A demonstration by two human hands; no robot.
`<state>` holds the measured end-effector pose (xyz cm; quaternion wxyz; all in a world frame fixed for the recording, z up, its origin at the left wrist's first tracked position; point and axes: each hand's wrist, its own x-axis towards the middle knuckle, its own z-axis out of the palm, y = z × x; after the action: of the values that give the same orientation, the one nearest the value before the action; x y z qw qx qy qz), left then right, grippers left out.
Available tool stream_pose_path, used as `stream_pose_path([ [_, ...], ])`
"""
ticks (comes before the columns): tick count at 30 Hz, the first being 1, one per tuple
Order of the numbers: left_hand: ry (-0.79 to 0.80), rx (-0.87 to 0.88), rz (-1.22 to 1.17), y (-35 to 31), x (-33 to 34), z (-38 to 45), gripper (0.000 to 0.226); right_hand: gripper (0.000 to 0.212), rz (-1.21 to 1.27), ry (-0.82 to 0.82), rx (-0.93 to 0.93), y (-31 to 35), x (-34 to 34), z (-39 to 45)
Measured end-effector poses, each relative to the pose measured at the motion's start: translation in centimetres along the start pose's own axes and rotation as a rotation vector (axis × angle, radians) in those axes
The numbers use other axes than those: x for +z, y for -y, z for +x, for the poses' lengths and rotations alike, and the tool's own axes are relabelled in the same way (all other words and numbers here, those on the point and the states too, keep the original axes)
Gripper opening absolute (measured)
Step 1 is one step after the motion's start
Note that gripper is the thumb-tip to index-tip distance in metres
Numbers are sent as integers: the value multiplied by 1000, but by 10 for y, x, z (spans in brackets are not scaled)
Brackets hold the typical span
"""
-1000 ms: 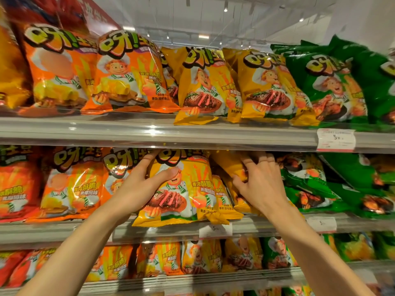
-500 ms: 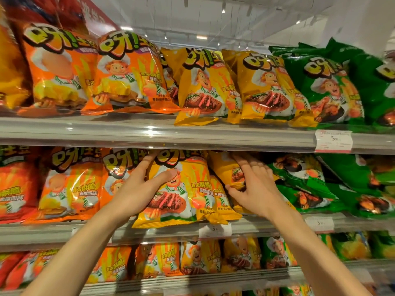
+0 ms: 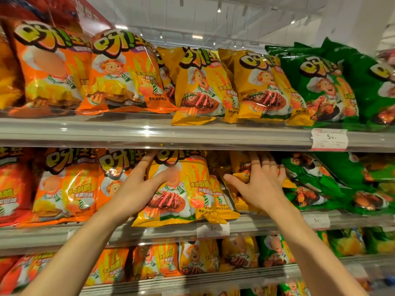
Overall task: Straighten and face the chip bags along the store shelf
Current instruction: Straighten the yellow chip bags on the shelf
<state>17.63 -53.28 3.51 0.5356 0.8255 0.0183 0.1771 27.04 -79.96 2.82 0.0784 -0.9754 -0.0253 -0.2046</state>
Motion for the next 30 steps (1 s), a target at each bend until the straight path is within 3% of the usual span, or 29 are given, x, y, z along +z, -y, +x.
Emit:
stream_pose_path([
  [3, 18, -5, 0, 2, 1, 1, 94, 99, 159, -139, -74, -2, -4, -10],
  [6, 41, -2, -4, 7, -1, -1, 91, 76, 398, -218, -160, 3, -13, -28],
  [8, 59, 9, -35, 12, -1, -5, 87, 61, 552, -149, -156, 13, -23, -42],
  [11, 110, 22, -83, 17, 1, -13, 86, 72, 655, 105, -106, 31, -30, -58],
  [13, 146, 39, -123, 20, 2, -19, 89, 74, 731, 186, -83, 41, -25, -64],
  [18, 118, -12, -177, 20, 5, -33, 96, 37, 948, 164, -81, 53, -7, -84],
  [23, -5, 10, -132, 23, -1, -46, 89, 9, 906, 98, -136, 72, -6, -94],
  [24, -33, 17, -138, 24, -6, -48, 87, 14, 889, 111, -150, 78, -9, -94],
  [27, -110, 16, -144, 33, -26, -51, 86, 54, 855, 159, -158, 90, -14, -89],
  [30, -183, 18, -118, 44, -48, -52, 88, 65, 685, 113, -118, 91, -10, -71],
])
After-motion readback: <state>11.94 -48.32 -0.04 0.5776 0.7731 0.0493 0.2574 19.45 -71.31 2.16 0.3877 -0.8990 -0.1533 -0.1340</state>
